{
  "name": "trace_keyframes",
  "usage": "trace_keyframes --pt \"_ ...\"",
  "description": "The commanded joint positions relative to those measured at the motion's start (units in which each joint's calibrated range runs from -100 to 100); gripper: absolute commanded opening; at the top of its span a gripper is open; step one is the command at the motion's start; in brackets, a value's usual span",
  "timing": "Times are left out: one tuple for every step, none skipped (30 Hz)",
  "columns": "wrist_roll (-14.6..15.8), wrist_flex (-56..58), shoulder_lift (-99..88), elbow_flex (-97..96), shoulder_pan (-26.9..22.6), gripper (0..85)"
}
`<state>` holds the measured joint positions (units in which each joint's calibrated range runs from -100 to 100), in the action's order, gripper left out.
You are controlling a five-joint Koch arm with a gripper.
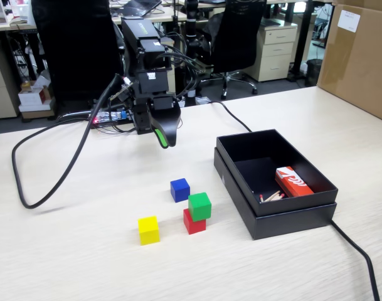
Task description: Put the green cube on top of the red cube
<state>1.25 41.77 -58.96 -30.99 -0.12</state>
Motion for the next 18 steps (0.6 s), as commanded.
trace_keyframes --pt "0.1 -8.4 -10.2 -5.4 -0.3 49.3" --pt "0.1 -9.3 -11.9 -7.6 -0.5 49.3" --pt "0.1 -9.9 -13.4 -9.5 -0.6 49.5" --pt "0.1 -10.4 -14.6 -11.3 -0.7 49.5" --pt "0.1 -11.1 -16.0 -13.1 -0.8 49.6" --pt "0.1 -12.4 -17.6 -15.3 -0.9 49.6" --pt "0.1 -14.2 -19.0 -17.5 -0.9 49.6" --pt "0.0 -16.4 -20.4 -20.1 -0.9 49.6" --pt "0.0 -18.5 -21.8 -22.7 -0.9 49.3" --pt "-0.1 -20.7 -22.9 -25.1 -0.9 49.2" --pt "-0.4 -23.0 -24.1 -27.7 -0.9 48.9" --pt "-0.6 -25.0 -25.4 -30.2 -0.9 48.9" --pt "-0.7 -26.3 -26.8 -32.3 -0.9 48.8" --pt "-0.6 -27.0 -28.1 -34.1 -1.0 48.8" --pt "-0.6 -27.6 -29.3 -35.7 -1.1 48.8" --pt "-0.6 -28.6 -30.7 -37.5 -1.2 48.8" --pt "-0.6 -30.3 -31.9 -39.7 -1.3 48.5" --pt "-0.6 -32.5 -33.0 -42.0 -1.3 48.3"
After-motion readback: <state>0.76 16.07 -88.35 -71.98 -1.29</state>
